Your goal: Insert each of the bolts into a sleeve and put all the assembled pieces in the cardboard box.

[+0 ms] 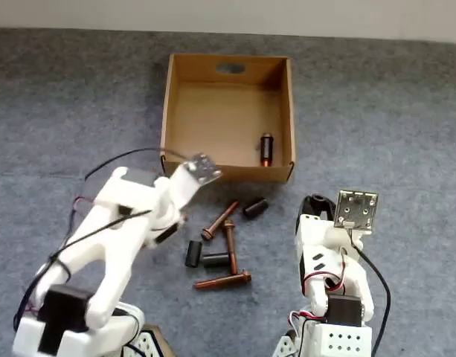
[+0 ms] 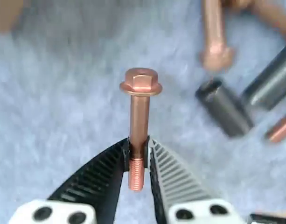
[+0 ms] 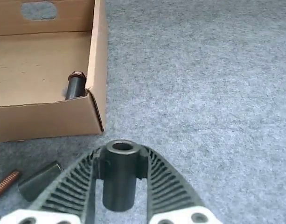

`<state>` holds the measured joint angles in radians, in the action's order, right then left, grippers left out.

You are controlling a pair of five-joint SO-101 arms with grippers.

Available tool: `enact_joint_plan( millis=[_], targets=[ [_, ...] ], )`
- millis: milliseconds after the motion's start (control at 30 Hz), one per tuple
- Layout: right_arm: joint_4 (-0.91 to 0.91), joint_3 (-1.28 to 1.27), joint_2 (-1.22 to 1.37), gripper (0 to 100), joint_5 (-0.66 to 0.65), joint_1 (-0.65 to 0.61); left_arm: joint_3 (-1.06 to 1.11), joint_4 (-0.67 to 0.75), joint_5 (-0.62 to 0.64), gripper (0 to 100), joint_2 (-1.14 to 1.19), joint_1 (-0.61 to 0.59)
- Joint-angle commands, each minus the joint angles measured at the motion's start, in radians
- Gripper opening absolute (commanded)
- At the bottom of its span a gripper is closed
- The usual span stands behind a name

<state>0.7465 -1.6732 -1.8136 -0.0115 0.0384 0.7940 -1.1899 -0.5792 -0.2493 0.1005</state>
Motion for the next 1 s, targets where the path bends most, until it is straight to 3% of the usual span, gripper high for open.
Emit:
enact_joint_plan(
  millis=[0, 267, 700, 967],
  targets=[
    [-0.019, -0.064, -0.015, 0.6, 0.011, 0.007, 0.005, -0.011, -0.012, 1, -0.048, -0.064],
    [-0.018, -0.064, -0.015, 0.6, 0.011, 0.007, -0.036, -0.008, -0.009, 21, -0.019, -0.056],
    [-0.018, -0.079, -0.015, 0.6, 0.009, 0.007, -0.068, 0.173, -0.011, 17, 0.239, -0.054],
    [-0.019, -0.079, -0.015, 0.6, 0.009, 0.007, -0.068, 0.176, -0.009, 17, 0.147, -0.054]
  ],
)
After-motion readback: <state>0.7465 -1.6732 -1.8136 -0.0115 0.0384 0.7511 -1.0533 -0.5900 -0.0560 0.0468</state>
